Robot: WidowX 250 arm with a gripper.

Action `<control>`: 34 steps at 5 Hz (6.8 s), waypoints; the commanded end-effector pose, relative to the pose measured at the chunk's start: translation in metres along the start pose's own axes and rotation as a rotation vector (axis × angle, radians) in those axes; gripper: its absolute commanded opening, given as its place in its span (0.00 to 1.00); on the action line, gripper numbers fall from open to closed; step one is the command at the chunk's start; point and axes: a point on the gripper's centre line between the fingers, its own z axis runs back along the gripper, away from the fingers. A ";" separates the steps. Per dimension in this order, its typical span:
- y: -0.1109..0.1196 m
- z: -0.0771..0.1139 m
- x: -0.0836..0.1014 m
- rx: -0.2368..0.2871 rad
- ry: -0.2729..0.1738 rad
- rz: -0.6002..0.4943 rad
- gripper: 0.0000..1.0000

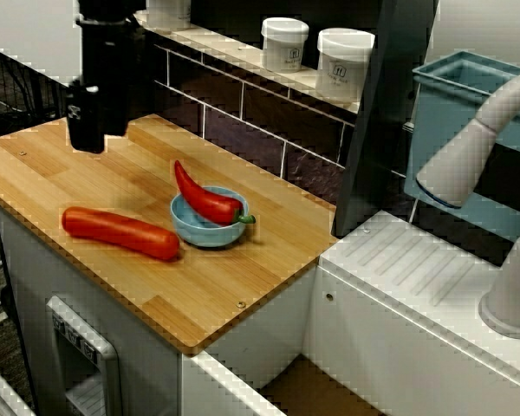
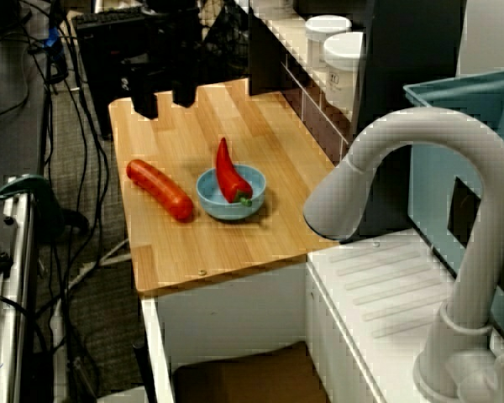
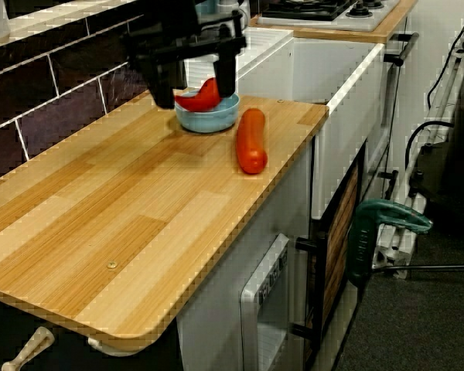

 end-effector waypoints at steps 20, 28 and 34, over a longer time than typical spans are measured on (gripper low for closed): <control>0.041 0.023 -0.083 -0.081 -0.031 1.291 0.00; 0.065 -0.045 -0.071 0.071 -0.002 1.266 1.00; 0.065 0.004 -0.044 -0.104 -0.099 0.620 1.00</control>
